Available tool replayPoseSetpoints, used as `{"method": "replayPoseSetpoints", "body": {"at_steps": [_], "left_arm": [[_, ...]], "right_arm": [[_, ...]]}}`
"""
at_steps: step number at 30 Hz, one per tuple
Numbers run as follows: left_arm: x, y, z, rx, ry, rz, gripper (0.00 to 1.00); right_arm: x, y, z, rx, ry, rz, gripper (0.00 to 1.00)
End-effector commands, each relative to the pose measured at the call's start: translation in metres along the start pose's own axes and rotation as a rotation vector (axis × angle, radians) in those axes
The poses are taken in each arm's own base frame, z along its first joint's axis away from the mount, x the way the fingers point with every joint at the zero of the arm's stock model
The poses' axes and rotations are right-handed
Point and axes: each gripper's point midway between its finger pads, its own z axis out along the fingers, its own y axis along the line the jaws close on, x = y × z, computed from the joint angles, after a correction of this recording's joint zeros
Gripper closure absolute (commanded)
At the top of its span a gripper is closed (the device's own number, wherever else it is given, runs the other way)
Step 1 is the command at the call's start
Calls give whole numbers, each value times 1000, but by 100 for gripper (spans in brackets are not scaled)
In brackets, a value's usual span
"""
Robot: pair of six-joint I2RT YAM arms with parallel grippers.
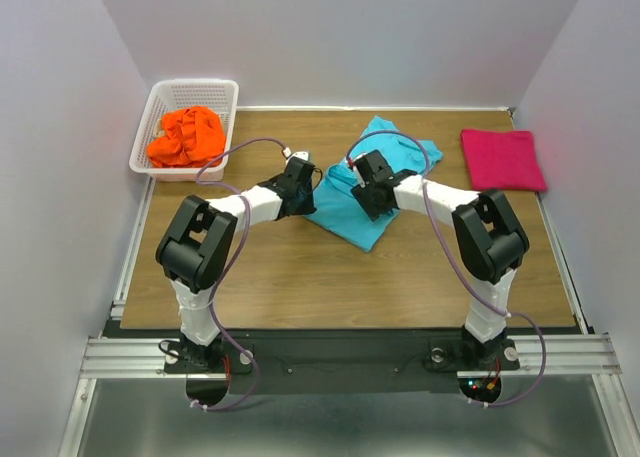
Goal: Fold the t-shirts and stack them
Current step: Fold the tshirt
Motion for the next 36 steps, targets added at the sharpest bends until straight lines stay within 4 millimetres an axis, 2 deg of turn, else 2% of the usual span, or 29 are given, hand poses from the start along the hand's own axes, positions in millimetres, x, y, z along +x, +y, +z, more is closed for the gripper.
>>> {"method": "replayPoseSetpoints", "body": {"at_steps": [1, 7, 9, 13, 15, 17, 20, 22, 26, 27, 29, 30, 33, 34, 36], "left_arm": [[8, 15, 8, -56, -3, 5, 70], [25, 22, 15, -78, 38, 10, 70], [25, 22, 14, -76, 39, 11, 70], [21, 22, 11, -77, 29, 19, 70], [20, 21, 9, -74, 25, 21, 70], [19, 21, 7, -72, 21, 22, 70], [21, 23, 7, -75, 25, 23, 70], [25, 24, 7, -76, 36, 23, 70], [30, 26, 3, -81, 47, 11, 70], [28, 27, 0, -80, 40, 9, 70], [27, 27, -2, -83, 32, 9, 70], [23, 27, -3, -84, 21, 14, 70], [21, 26, -2, -85, 17, 23, 70], [20, 26, 0, -88, 19, 26, 70], [21, 28, 1, -94, 21, 28, 70]], "right_arm": [[-16, -53, 0, 110, -45, 102, 34], [-14, -109, 1, 226, -47, 278, 34], [-24, -116, -4, 244, -72, 315, 34], [-58, -97, -25, 84, -186, 352, 35], [-80, -78, -38, -28, -256, 331, 36], [-103, -51, -52, -148, -327, 283, 37], [-125, -25, -64, -294, -396, 282, 39], [-126, -16, -57, -330, -381, 304, 41], [-114, 21, -65, -482, -333, 371, 48], [-100, 31, -69, -515, -301, 398, 53], [-85, 47, -78, -596, -273, 409, 57], [-68, 56, -83, -622, -246, 420, 61], [-45, 77, -96, -713, -212, 416, 63], [-29, 87, -95, -734, -179, 412, 63], [-20, 94, -101, -771, -174, 405, 64]]}}
